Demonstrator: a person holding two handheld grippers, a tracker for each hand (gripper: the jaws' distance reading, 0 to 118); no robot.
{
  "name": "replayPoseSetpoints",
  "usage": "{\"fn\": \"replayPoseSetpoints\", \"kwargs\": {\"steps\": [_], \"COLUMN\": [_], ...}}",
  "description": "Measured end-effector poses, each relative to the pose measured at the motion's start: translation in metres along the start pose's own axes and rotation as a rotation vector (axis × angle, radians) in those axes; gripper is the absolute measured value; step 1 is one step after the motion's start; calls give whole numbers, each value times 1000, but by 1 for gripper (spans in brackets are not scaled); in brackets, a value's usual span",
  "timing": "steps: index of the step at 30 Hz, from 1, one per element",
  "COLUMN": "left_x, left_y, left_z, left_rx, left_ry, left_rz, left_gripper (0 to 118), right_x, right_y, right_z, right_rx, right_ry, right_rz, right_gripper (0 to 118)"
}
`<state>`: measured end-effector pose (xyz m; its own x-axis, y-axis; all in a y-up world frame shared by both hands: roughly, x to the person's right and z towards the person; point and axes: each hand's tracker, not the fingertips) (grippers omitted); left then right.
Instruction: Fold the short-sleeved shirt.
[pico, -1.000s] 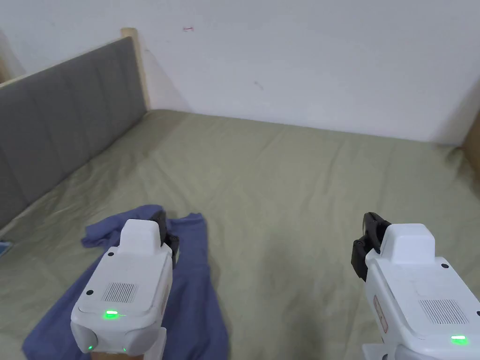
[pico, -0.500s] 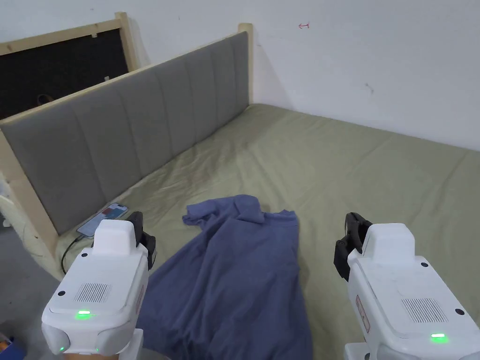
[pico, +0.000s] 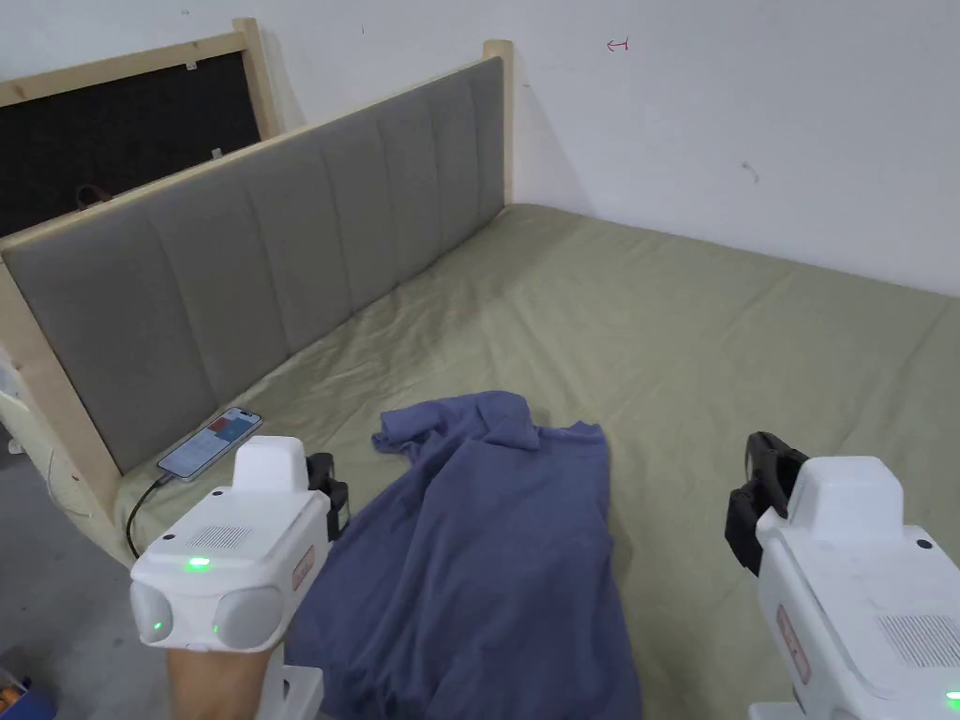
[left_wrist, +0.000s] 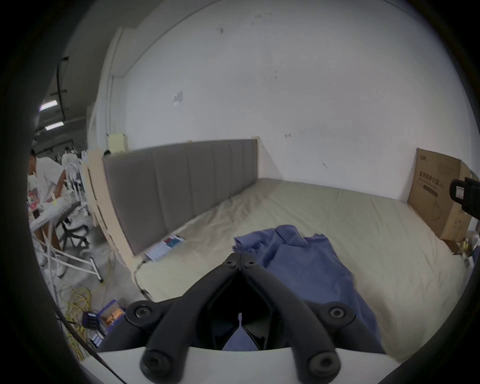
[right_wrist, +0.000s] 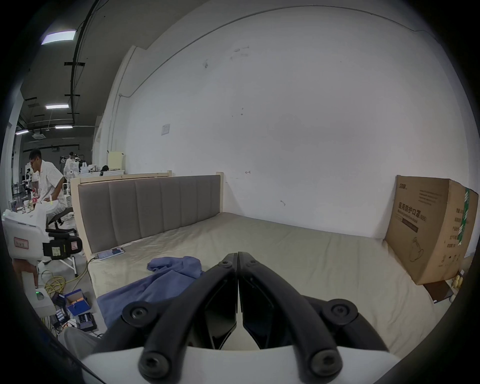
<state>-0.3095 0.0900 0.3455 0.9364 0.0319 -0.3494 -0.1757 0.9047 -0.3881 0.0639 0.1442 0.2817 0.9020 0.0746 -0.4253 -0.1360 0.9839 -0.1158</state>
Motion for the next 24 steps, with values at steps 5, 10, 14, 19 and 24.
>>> {"fn": "replayPoseSetpoints", "kwargs": {"steps": [5,10,14,19,24], "left_x": [12,30,55,85,100], "left_y": [2,-16,-29,-57,-81], "left_z": [-63,-130,-156,-184,-192], "left_rx": [-192,-435,-505,-602,-619], "left_ry": [-106,-70,-47,-43,-33], "left_rz": [70,48,13,-75,-122], "left_gripper": [15,111,113,90,63], "right_x": [19,35,48,65,81], "right_y": [-6,-15,-27,-41,-50], "right_z": [-6,-15,-20,-22,-17], "right_rx": [-23,-57,-92,-140,-174], "right_ry": [-47,-79,-104,-139,-169], "right_rz": [5,4,4,-5,-14], "right_gripper": [0,0,0,0,0]}}
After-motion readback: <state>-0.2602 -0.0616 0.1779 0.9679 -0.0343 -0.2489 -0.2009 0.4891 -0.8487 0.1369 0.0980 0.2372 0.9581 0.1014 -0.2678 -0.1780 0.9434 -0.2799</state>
